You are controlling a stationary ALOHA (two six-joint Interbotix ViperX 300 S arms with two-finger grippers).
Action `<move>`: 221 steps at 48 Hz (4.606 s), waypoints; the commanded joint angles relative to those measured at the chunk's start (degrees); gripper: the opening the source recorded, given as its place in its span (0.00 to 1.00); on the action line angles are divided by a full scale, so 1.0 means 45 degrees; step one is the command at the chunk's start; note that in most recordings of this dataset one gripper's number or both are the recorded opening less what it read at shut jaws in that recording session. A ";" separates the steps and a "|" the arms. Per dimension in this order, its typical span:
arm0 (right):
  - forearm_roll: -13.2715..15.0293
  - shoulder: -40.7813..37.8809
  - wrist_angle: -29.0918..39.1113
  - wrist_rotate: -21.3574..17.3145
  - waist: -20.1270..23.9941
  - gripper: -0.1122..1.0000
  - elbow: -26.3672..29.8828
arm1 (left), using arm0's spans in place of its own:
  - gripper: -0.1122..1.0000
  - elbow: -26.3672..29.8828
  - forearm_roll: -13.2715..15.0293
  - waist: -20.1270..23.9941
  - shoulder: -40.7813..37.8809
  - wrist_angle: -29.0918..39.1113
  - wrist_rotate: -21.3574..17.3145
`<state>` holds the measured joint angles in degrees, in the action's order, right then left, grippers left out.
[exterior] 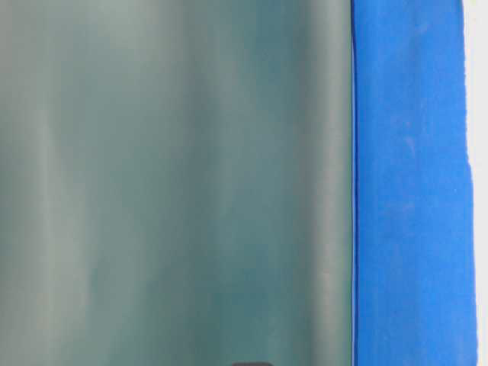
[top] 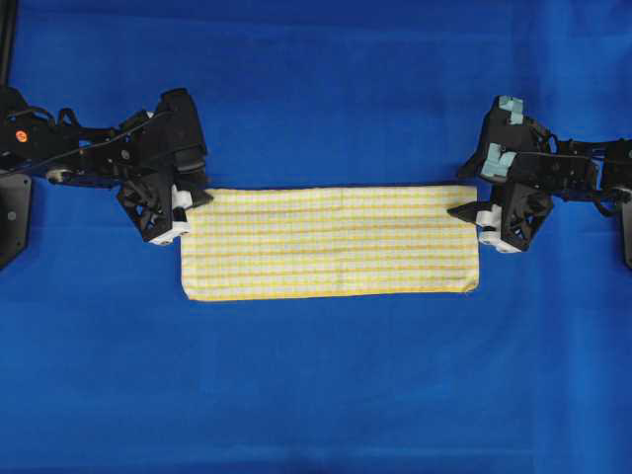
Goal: Fold the yellow towel.
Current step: 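Grasp the folded strip's left and right ends with both grippers, then lift the strip and rotate it vertical, right gripper moving to top, then lay the strip down vertically and open both grippers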
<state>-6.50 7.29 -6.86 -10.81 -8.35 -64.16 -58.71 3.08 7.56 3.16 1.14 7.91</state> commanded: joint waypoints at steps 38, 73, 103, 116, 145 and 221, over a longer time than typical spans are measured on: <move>0.0586 0.1914 0.0391 0.0059 -0.0234 0.12 0.0273 | 0.12 0.1133 -0.0098 0.0586 0.1973 0.2266 -0.0176; 0.1523 0.5859 0.3066 0.0020 -0.0898 0.12 0.0938 | 0.12 0.1465 -0.0020 -0.1133 0.6035 0.1992 -0.0078; 0.2676 0.3047 0.2090 0.0020 -0.4473 0.12 0.2754 | 0.12 0.3340 0.0000 -0.3828 0.2793 -0.1602 0.0195; 0.3379 0.1719 0.1816 0.0039 -0.5078 0.12 0.4043 | 0.12 0.5273 0.0000 -0.4238 0.0488 -0.2070 0.0176; 0.4199 0.0117 0.1816 0.0059 -0.5527 0.12 0.5996 | 0.12 0.9023 0.0000 -0.4355 -0.2832 -0.2188 0.0059; 0.4219 -0.2832 0.1074 0.0078 -0.4297 0.12 0.7930 | 0.12 0.5664 0.0000 -0.4082 -0.1992 -0.3418 -0.0117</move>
<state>12.30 -5.89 -1.76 -10.37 -27.86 -30.15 -33.40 3.25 -10.20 -7.91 -13.80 7.29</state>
